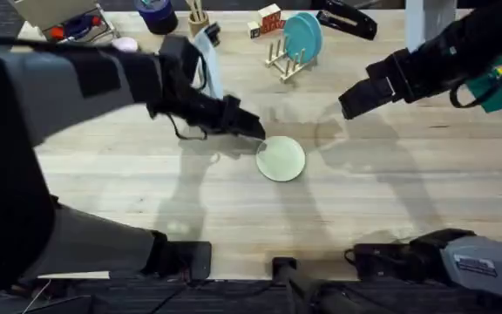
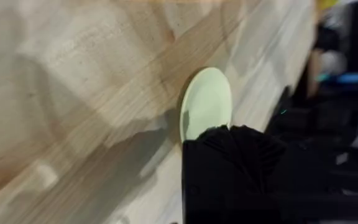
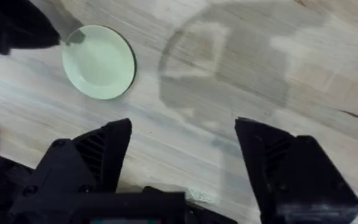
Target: Pick up the plates from the table one by one and place each into a slot on the dish rack.
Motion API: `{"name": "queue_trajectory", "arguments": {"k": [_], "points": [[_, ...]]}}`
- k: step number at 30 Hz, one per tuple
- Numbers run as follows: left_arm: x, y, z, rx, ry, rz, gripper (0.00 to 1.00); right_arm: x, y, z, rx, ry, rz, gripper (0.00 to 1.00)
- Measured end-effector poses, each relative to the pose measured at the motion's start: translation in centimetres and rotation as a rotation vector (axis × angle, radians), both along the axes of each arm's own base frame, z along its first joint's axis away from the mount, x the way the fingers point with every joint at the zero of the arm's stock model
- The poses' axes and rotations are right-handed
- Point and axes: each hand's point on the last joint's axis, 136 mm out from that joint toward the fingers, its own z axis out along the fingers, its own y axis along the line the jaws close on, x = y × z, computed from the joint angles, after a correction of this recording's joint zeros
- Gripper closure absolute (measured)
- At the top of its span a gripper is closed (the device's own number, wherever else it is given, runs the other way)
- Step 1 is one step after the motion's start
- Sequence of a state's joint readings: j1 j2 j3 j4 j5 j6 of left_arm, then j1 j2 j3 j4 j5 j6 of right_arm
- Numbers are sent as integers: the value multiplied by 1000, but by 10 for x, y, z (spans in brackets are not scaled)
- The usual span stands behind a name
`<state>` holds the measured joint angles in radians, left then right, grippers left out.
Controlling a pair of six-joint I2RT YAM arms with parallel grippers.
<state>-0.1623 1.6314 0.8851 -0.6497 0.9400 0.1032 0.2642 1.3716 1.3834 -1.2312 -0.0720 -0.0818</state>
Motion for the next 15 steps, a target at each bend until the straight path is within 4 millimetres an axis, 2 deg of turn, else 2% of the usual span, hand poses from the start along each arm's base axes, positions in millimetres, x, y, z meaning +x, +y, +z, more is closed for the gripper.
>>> {"name": "queue_trajectory", "arguments": {"k": [4,9,15], "points": [[15,3,14,43,-140,-71,961,0,0,0,0,0,0,5],[13,3,15,36,-183,-119,961,1,0,0,1,-2,0,5],[4,-8,-3,-20,-157,-196,962,1,0,0,2,-5,0,6]]}}
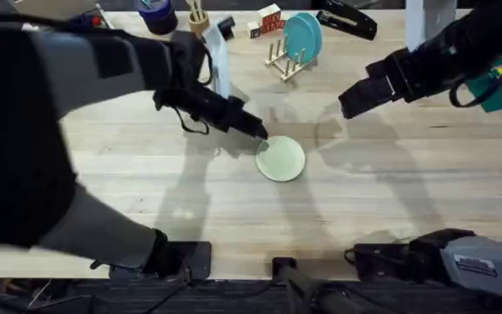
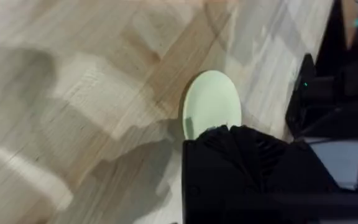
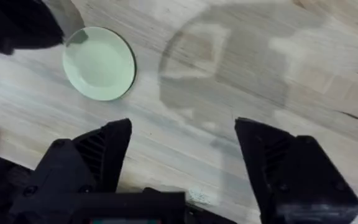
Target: Pick up the plates from the table one by one and place each into a slot on the dish rack.
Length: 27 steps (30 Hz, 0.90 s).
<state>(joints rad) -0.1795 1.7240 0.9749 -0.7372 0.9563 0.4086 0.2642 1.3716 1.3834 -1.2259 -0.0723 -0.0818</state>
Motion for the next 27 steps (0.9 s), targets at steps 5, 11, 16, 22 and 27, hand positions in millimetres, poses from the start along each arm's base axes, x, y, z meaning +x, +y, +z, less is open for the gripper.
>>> {"name": "queue_trajectory", "arguments": {"k": [5,11,16,22,27], "points": [[-6,-3,-21,-18,51,-37,961,0,0,0,0,1,0,5],[-8,-7,-25,-58,76,-48,961,0,0,0,0,1,0,5],[-11,-8,-37,-68,120,-49,961,0,0,0,0,1,0,5],[-10,-12,-39,-103,130,-50,960,0,0,0,0,1,0,5],[-9,-16,-43,-121,136,-56,960,0,0,0,0,1,0,5]]}}
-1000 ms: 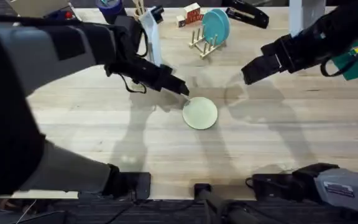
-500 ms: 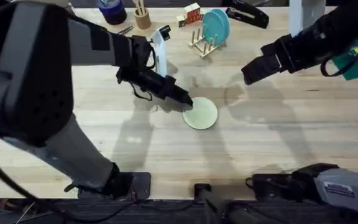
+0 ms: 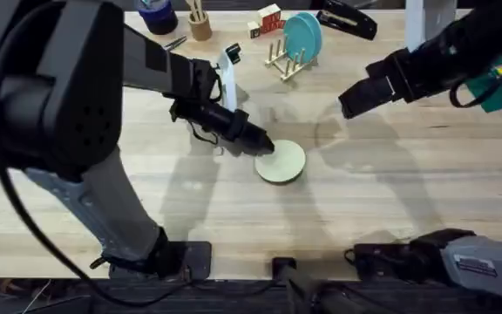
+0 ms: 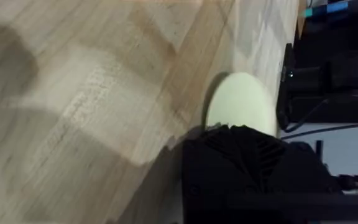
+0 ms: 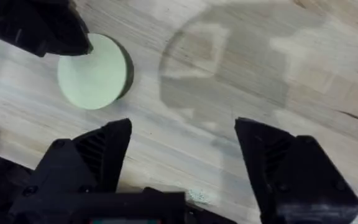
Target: Pick up the plates from the table one by one and place each into a slot on the dish rack.
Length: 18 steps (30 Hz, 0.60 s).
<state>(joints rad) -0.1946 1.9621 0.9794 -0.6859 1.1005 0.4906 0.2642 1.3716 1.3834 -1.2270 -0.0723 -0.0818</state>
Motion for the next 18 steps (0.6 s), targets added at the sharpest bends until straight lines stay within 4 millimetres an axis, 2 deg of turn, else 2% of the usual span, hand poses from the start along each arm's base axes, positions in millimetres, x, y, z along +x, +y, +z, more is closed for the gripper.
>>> {"name": "queue_trajectory", "arguments": {"k": [6,18], "points": [[1,-5,2,-58,40,7,960,0,0,0,0,0,0,6],[1,-5,2,-64,43,8,961,0,0,0,0,0,0,5]]}}
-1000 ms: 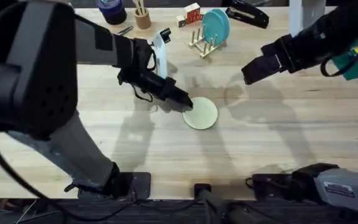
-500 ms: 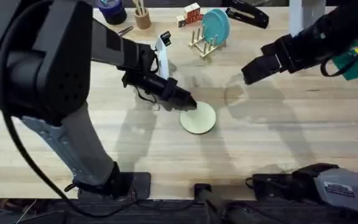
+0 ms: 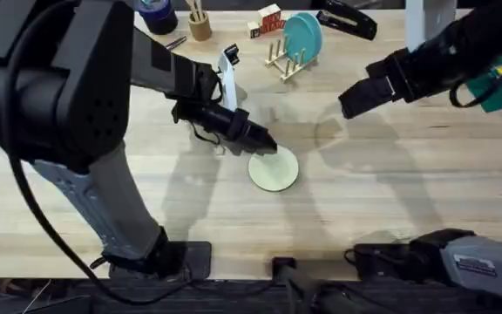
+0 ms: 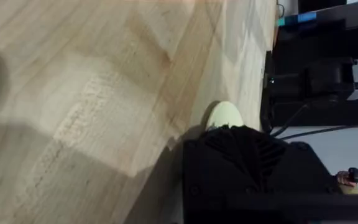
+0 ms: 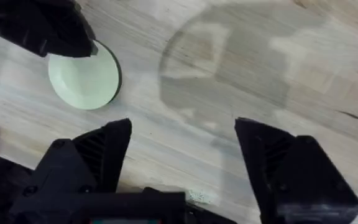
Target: Pick up the plates from the table one by one and place each into a slot on the dish rack.
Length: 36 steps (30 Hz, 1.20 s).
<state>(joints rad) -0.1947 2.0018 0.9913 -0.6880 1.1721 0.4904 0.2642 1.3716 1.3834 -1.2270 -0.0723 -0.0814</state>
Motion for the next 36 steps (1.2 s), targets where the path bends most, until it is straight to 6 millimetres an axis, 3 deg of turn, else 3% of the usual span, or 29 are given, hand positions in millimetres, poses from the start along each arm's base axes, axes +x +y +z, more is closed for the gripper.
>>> {"name": "queue_trajectory", "arguments": {"k": [14,23,29,36], "points": [[1,11,3,134,-41,-17,962,0,0,0,0,2,0,5],[31,41,64,220,-272,93,962,0,0,0,-1,2,0,5],[14,50,87,245,-252,112,961,0,0,0,0,-1,0,6],[1,51,90,264,-138,142,961,0,0,0,0,-1,0,6]]}}
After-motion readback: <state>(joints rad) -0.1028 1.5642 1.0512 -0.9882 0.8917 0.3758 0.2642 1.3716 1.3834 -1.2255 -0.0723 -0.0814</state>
